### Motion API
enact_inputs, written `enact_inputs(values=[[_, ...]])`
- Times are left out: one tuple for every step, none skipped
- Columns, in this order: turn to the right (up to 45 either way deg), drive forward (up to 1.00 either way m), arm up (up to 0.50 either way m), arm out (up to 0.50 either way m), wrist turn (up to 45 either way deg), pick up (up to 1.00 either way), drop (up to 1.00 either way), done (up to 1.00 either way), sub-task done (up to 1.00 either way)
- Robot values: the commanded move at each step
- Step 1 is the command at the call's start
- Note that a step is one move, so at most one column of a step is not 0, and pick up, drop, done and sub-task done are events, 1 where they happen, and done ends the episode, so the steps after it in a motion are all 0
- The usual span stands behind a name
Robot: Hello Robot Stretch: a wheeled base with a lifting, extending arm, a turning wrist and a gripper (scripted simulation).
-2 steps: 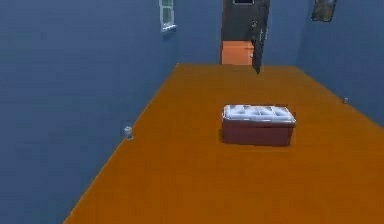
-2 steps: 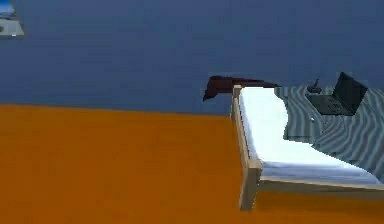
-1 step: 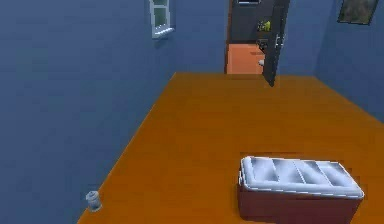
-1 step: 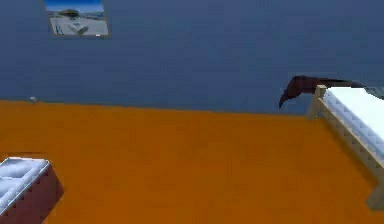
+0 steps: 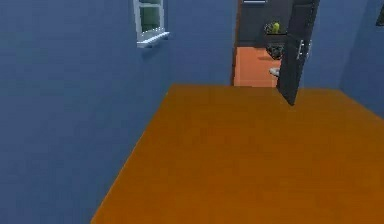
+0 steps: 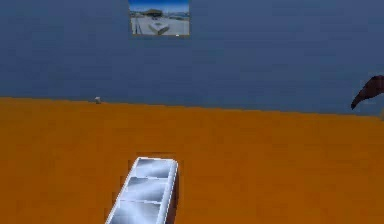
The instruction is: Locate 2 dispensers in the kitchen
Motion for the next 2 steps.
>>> enact_inputs(values=[[3.0, 0.0, 0.0, 0.0, 0.0, 0.0, 0.0, 0.0, 0.0], [-45.0, 0.0, 0.0, 0.0, 0.0, 0.0, 0.0, 0.0, 0.0]])
